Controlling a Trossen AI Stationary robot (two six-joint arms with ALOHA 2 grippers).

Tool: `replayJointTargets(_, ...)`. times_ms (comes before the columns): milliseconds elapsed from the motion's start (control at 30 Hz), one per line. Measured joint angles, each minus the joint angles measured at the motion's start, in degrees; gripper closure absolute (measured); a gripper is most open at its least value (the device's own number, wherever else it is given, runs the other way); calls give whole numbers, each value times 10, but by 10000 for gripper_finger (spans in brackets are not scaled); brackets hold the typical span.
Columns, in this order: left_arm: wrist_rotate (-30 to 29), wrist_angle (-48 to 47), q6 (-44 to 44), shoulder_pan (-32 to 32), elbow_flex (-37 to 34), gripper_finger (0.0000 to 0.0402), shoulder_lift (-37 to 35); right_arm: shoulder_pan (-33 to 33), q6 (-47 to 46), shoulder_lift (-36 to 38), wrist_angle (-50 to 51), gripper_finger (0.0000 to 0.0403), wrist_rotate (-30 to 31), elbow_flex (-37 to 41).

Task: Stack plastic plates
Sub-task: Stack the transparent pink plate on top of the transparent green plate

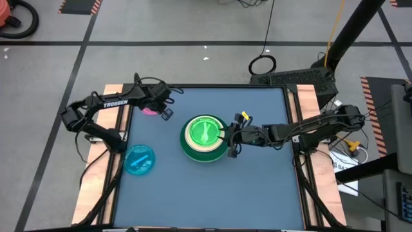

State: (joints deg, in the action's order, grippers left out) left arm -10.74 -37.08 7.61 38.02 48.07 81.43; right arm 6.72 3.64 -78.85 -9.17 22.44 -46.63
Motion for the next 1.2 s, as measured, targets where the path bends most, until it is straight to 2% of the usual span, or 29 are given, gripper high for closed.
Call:
replayJointTargets(733, -13, -4, -1, 0, 0, 345, 0, 0, -13, 0, 9, 264, 0, 0)
replayJointTargets(900, -44, 9, 3, 0, 0, 345, 0, 0, -13, 0, 9, 264, 0, 0)
replayJointTargets(1033, -45, 9, 3, 0, 0, 346, 0, 0, -13, 0, 9, 264, 0, 0)
replayJointTargets(1100, -45, 9, 3, 0, 0, 352, 0, 0, -13, 0, 9, 263, 0, 0)
replayJointTargets(1200, -45, 8, 3, 0, 0, 386, 0, 0, -13, 0, 9, 263, 0, 0)
